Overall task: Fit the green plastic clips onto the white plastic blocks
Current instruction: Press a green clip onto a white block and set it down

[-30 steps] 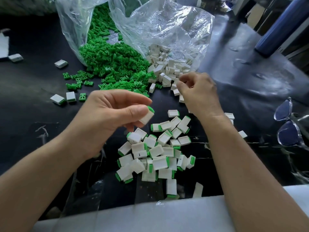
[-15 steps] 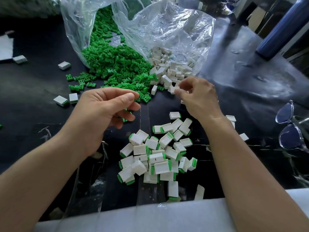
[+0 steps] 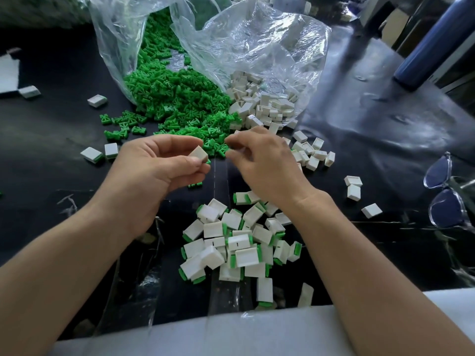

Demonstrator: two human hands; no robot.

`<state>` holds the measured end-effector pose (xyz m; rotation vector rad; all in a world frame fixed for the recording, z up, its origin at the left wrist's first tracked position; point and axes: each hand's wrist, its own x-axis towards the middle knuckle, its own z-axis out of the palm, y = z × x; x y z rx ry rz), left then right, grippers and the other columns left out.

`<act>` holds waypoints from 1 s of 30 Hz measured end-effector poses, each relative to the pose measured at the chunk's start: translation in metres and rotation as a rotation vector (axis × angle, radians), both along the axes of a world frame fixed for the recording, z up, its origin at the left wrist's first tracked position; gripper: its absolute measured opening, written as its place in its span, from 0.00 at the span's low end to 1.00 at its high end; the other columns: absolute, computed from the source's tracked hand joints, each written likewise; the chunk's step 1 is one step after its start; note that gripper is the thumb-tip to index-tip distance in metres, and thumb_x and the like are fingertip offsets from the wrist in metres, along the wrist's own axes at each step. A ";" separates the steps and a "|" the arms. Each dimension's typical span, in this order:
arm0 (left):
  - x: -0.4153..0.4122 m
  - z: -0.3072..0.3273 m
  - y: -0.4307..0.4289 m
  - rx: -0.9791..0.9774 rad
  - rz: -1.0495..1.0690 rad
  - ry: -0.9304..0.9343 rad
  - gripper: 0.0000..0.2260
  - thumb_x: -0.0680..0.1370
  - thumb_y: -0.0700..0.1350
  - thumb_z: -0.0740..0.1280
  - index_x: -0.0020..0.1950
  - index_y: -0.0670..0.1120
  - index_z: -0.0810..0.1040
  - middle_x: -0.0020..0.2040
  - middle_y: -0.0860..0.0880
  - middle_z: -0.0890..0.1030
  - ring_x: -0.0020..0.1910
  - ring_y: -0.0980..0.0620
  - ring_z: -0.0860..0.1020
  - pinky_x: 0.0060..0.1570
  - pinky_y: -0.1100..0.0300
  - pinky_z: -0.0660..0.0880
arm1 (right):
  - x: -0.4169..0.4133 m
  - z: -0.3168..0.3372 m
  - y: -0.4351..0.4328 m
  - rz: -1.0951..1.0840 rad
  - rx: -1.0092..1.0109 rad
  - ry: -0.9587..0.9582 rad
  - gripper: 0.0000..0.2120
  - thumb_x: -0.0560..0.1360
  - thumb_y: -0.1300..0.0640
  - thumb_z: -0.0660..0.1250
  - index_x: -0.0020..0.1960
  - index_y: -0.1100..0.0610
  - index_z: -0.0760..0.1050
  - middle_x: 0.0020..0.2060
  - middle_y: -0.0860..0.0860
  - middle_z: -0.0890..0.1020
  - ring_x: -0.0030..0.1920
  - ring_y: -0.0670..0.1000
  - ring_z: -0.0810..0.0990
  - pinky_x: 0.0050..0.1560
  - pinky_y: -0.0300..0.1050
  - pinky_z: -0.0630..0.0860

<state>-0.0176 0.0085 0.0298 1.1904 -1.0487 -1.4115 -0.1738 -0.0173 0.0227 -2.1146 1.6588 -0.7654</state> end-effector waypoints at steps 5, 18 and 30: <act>0.002 0.000 -0.001 0.013 -0.001 -0.011 0.10 0.71 0.30 0.66 0.46 0.43 0.80 0.34 0.50 0.83 0.32 0.54 0.82 0.31 0.65 0.79 | 0.001 -0.011 -0.006 0.031 0.102 0.244 0.19 0.78 0.53 0.61 0.69 0.52 0.68 0.63 0.52 0.70 0.66 0.52 0.64 0.62 0.42 0.59; 0.000 -0.003 0.000 0.003 -0.051 0.045 0.07 0.66 0.31 0.67 0.41 0.40 0.79 0.33 0.47 0.83 0.33 0.54 0.83 0.34 0.66 0.78 | -0.004 -0.008 -0.009 0.006 0.045 0.197 0.09 0.78 0.59 0.60 0.53 0.59 0.77 0.51 0.55 0.79 0.53 0.54 0.74 0.50 0.42 0.64; 0.000 -0.001 0.001 0.008 -0.073 -0.035 0.10 0.59 0.43 0.70 0.39 0.43 0.80 0.35 0.46 0.84 0.32 0.53 0.82 0.32 0.64 0.79 | 0.007 0.016 0.014 0.079 0.105 -0.395 0.08 0.78 0.61 0.60 0.43 0.53 0.74 0.31 0.45 0.76 0.35 0.45 0.75 0.42 0.46 0.74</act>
